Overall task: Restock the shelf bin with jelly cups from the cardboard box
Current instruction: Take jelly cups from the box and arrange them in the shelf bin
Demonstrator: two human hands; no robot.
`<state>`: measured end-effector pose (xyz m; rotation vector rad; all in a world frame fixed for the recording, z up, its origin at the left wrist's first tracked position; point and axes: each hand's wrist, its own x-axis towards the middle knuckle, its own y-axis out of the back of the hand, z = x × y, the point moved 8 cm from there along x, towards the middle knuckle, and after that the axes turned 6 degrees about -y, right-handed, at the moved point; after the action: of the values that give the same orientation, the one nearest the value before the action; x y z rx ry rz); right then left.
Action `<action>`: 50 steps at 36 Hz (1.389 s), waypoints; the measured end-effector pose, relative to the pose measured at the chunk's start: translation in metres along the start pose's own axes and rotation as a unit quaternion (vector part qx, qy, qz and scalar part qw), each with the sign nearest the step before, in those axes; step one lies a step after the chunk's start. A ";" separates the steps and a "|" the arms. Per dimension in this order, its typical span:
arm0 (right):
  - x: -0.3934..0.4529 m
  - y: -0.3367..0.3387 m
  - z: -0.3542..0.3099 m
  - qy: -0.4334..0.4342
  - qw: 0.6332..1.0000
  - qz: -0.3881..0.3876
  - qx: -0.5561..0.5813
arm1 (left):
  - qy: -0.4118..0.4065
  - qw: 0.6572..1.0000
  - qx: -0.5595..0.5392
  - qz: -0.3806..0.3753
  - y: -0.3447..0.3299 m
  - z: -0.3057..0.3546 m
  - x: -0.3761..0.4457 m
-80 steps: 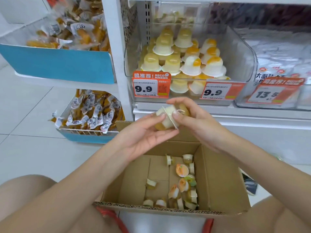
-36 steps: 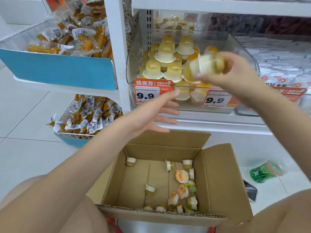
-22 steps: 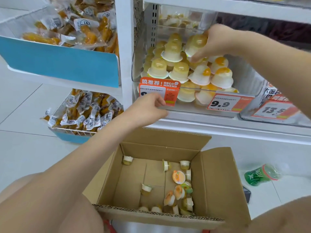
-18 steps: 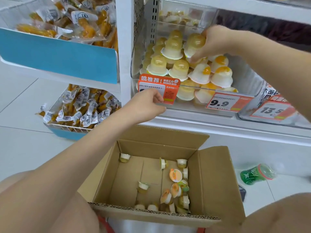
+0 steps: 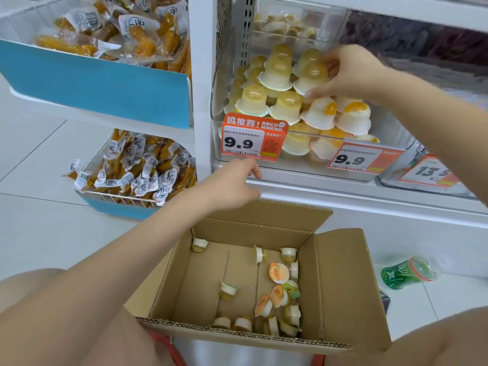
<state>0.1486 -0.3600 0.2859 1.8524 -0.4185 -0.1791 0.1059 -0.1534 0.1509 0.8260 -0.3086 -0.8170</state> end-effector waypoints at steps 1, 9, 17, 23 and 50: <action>-0.011 0.007 -0.001 0.027 0.998 0.047 0.017 | 0.001 1.000 0.000 -0.004 -0.004 -0.001 -0.001; -0.148 -0.053 -0.001 0.207 0.965 0.038 0.154 | 0.003 0.995 -0.014 -0.098 -0.076 -0.016 -0.007; -0.206 -0.280 0.081 0.083 0.944 -0.316 -0.036 | 0.133 0.935 0.076 -0.319 -0.198 -0.120 -0.051; -0.198 -0.368 0.143 -0.035 0.924 -0.372 -0.077 | 0.174 0.931 0.058 -0.314 -0.253 -0.177 -0.049; -0.194 -0.459 0.186 -0.198 0.935 -0.283 0.082 | 0.007 0.909 0.084 -0.408 -0.379 -0.155 -0.017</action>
<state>-0.0028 -0.3309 -0.2235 2.0640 -0.1613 -0.9474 -0.0199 -0.2112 -0.2352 1.1404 0.0005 -1.5806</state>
